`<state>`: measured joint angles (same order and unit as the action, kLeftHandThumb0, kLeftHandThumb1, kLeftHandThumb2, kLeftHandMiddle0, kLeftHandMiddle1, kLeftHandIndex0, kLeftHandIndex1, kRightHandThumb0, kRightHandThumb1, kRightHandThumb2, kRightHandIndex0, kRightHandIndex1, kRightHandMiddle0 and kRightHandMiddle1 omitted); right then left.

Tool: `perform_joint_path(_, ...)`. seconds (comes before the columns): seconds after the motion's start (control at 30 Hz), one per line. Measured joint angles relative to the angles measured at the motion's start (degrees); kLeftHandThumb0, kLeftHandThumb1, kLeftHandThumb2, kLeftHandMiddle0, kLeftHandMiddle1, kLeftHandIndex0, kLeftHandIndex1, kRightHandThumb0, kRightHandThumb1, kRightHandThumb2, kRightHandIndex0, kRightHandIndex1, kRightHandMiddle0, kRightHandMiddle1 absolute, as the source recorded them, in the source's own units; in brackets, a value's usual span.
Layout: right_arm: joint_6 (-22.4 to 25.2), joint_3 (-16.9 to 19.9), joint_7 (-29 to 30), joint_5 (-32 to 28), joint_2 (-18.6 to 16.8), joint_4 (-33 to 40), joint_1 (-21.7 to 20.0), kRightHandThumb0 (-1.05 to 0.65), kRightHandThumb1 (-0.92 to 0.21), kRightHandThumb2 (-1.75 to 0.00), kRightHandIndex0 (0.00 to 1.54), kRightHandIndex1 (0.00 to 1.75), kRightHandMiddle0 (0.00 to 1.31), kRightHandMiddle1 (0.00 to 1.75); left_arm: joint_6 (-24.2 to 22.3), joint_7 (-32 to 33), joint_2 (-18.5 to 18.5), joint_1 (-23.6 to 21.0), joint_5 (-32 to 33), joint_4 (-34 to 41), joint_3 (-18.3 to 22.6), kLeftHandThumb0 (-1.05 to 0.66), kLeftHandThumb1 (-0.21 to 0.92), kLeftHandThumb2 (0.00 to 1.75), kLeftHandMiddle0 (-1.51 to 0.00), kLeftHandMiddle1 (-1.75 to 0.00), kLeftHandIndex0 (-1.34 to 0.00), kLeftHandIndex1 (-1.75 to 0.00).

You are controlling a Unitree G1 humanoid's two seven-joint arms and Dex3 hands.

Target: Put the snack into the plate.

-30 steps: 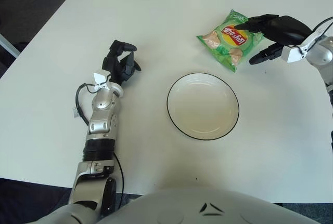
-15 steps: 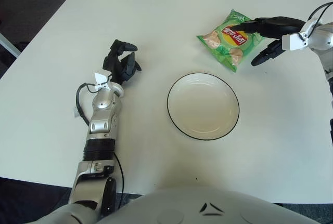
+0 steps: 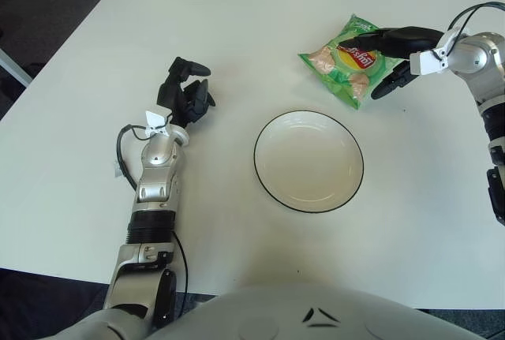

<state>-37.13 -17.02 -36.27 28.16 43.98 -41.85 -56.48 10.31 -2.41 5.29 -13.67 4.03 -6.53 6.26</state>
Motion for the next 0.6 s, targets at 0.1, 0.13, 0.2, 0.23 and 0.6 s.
perform_joint_path(0.1,-0.1,-0.5,0.7,0.7,-0.1,-1.3,-1.2,-0.84,-0.92,-0.03,0.00,0.00,0.03,0.00,0.4,0.3,0.0,0.0,-0.3,0.0,-0.1,-0.36,0.82,0.58,-0.88,-1.75,-0.33,-1.67)
perform_joint_path(0.13,-0.2,-0.6,1.0,0.9,-0.1,-1.6,-1.5,-0.85,-0.92,-0.04,0.00,0.00,0.03,0.00,0.5,0.4,0.0,0.0,-0.5,0.0,-0.2,-0.36,0.82,0.58,-0.89,-1.75,-0.33,-1.67)
perform_joint_path(0.2,-0.3,-1.0,1.9,2.0,-0.2,-2.5,-2.5,-0.85,-0.92,-0.04,0.00,0.00,0.03,0.00,0.8,0.5,0.1,0.0,-0.9,0.0,-0.3,-0.36,0.82,0.58,-0.89,-1.75,-0.33,-1.67)
perform_joint_path(0.23,-0.4,-1.1,2.1,2.3,-0.2,-2.9,-3.0,-0.85,-0.92,-0.04,0.00,0.00,0.03,0.00,1.0,0.6,0.1,0.0,-1.1,-0.1,-0.3,-0.36,0.82,0.58,-0.89,-1.75,-0.33,-1.67)
perform_joint_path(0.6,-1.2,-3.1,3.9,4.6,-0.8,-6.7,-7.8,-0.88,-0.92,-0.04,0.00,0.00,0.03,0.00,2.4,1.4,0.3,0.0,-2.6,-0.2,-0.8,-0.36,0.83,0.56,-0.91,-1.75,-0.34,-1.66)
